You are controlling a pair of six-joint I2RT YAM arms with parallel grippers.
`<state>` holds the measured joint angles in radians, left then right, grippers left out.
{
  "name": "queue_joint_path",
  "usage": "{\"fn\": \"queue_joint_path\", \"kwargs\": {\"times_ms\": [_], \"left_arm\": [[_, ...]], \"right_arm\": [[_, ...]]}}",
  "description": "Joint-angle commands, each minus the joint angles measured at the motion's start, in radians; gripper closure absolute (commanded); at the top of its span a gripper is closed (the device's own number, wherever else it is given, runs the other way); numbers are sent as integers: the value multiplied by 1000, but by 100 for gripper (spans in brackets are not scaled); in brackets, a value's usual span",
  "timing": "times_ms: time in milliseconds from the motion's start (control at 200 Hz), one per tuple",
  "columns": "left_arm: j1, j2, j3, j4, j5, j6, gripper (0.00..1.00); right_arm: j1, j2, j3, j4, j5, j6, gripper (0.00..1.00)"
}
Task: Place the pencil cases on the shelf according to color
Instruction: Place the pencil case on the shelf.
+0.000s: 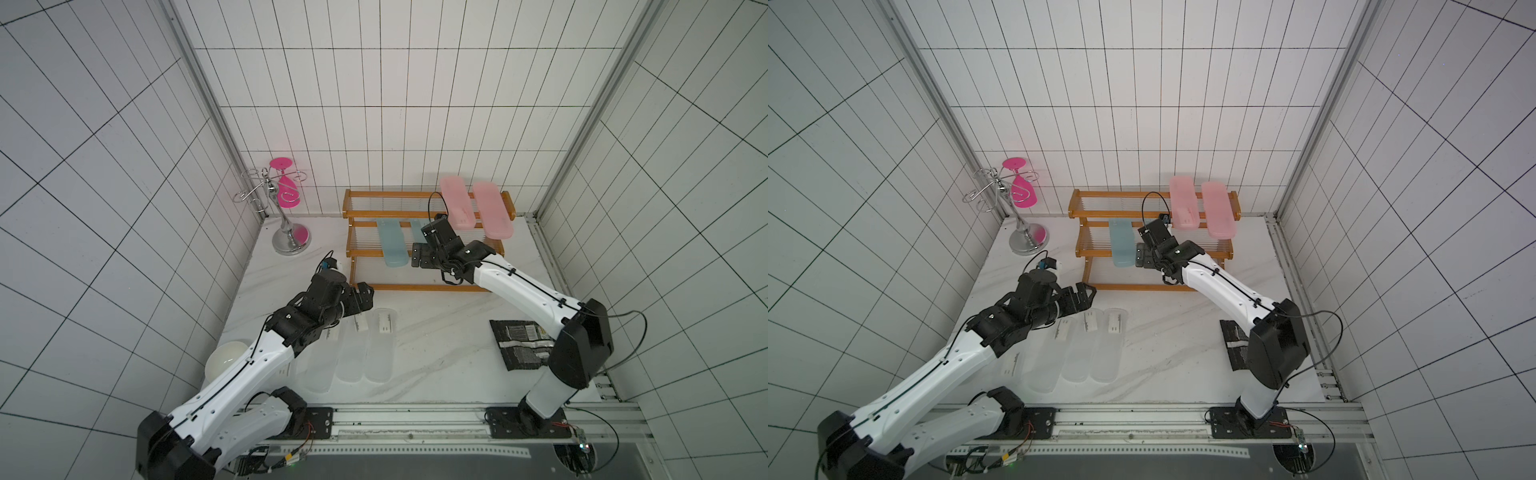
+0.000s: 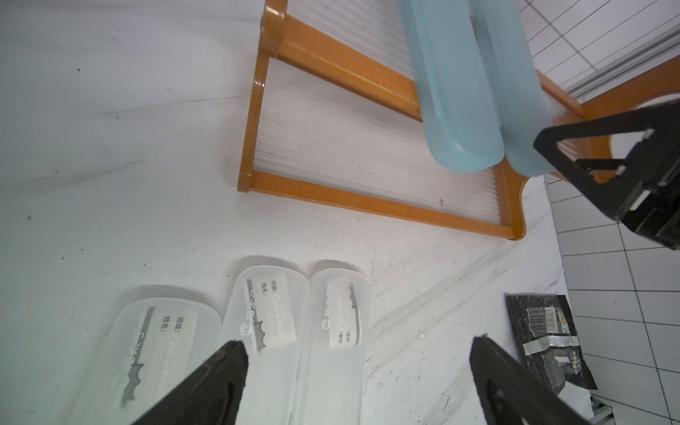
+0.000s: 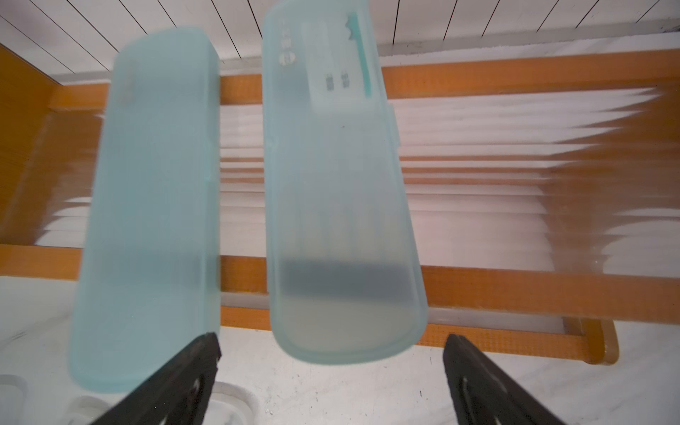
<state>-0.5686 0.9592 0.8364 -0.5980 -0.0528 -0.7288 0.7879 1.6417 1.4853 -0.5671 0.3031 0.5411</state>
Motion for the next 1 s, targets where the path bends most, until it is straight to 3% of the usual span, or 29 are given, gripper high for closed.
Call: {"fn": "queue_joint_path", "kwargs": {"times_ms": [0,200,430,630,830,995], "left_arm": [[0,-31,7,8,-58,-20,2],[-4,-17,62,-145,-74,-28,2],[-6,-99,12,-185,-70,-65,2],[-27,-108,-24,-384,-120,-65,2],[-105,-178,-189,-232,-28,-226,2],[-242,-118,-235,-126,-61,-314,2]], "right_arm": [[45,-107,-61,-22,7,56,1],[141,-226,-184,-76,6,87,1],[258,-413,-420,-98,79,167,1],[371,-514,-571,-156,126,279,0],[464,-566,-705,-132,153,366,0],[493,-552,-784,-122,152,435,0]]}}
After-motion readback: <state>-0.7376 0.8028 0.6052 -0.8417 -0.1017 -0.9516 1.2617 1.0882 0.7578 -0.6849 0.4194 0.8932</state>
